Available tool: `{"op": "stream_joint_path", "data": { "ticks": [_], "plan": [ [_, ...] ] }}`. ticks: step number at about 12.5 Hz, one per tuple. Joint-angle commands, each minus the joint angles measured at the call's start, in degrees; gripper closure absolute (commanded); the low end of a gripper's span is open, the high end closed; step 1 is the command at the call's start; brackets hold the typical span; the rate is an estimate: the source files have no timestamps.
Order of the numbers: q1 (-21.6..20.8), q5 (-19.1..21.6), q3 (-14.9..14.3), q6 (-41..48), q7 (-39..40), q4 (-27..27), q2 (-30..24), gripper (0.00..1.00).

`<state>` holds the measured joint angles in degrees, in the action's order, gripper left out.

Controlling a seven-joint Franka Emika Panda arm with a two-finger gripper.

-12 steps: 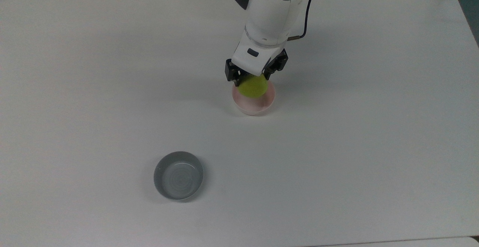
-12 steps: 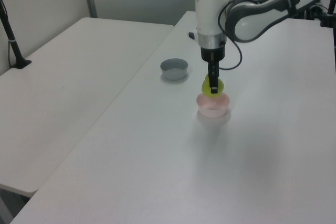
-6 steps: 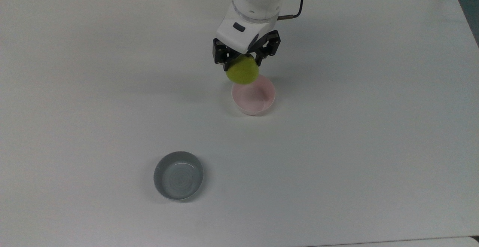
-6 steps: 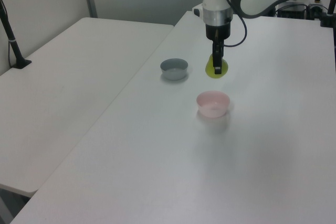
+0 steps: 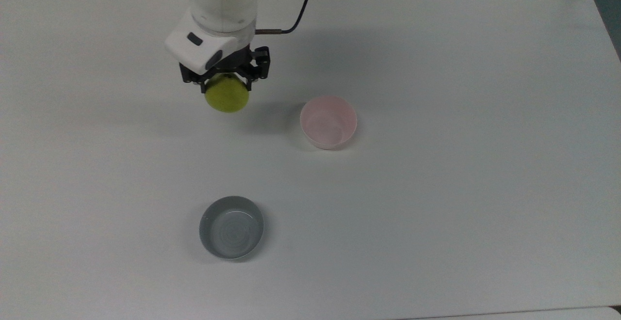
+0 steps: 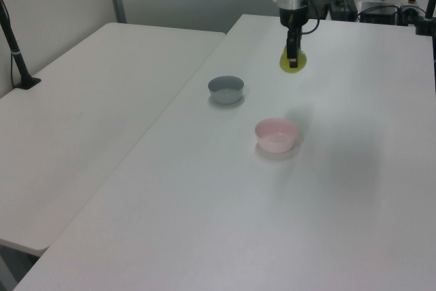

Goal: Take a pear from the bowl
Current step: 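Lower the held pear onto the table beside the bowls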

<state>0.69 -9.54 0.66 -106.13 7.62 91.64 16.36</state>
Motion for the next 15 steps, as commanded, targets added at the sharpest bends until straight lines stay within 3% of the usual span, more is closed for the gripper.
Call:
{"op": "stream_joint_path", "data": {
  "ticks": [1,15],
  "plan": [
    [-0.4,1.2,-4.4,-0.3,3.5,0.1,-0.5,0.41],
    [3.0,1.3,-4.5,-14.4,3.0,3.3,9.0,0.40]
  ]
}}
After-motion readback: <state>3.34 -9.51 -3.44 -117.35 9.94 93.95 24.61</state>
